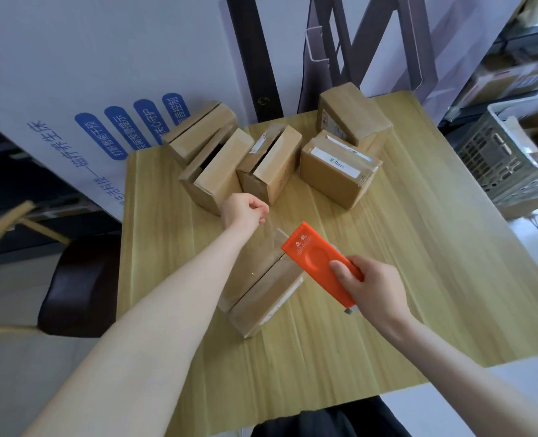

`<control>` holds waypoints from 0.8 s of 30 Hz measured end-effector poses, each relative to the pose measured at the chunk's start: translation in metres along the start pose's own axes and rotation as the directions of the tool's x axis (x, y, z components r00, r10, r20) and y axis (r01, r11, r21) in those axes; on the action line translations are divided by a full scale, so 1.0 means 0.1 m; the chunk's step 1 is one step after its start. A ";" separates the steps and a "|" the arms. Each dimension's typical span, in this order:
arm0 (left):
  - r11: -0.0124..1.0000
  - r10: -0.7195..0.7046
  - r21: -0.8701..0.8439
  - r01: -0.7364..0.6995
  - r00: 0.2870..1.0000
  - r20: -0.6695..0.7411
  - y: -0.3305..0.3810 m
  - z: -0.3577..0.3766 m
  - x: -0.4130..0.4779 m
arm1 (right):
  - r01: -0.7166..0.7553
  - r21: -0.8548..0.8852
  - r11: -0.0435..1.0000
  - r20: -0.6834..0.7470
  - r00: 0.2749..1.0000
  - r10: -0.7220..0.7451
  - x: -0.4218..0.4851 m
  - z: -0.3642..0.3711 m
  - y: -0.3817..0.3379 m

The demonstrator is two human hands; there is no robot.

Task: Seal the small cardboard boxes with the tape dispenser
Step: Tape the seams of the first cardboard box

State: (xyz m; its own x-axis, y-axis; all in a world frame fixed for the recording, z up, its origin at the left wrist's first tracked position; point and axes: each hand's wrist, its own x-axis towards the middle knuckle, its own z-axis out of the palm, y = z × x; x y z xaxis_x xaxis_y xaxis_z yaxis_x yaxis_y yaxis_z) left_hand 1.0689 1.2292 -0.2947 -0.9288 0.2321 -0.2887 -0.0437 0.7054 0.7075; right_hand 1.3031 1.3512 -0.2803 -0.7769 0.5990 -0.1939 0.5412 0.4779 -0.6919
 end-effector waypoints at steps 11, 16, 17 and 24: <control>0.998 -0.058 0.004 0.057 0.996 0.067 0.09 0.18 -0.01 | -0.066 -0.009 0.998 0.024 0.997 0.066 -0.15 -0.35 0.14; 0.997 -0.021 0.078 0.016 0.998 0.055 0.08 0.17 -0.03 | -0.081 -0.087 0.993 0.001 0.997 0.081 -0.11 -0.31 0.24; 0.996 -0.015 0.093 0.010 0.998 0.053 0.07 0.17 -0.03 | -0.085 -0.112 0.990 0.003 0.996 0.086 -0.09 -0.29 0.24; 0.990 0.003 0.144 -0.012 0.998 0.066 -0.06 0.22 -0.04 | -0.122 -0.233 0.965 0.033 0.991 0.133 0.02 -0.15 0.31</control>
State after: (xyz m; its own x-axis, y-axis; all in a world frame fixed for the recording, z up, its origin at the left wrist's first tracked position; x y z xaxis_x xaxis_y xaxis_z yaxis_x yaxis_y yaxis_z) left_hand 1.0812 1.2384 -0.3116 -0.9028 0.2776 -0.3285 0.0211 0.7914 0.6110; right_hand 1.3237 1.3771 -0.2917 -0.7080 0.6358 -0.3073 0.6920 0.5378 -0.4815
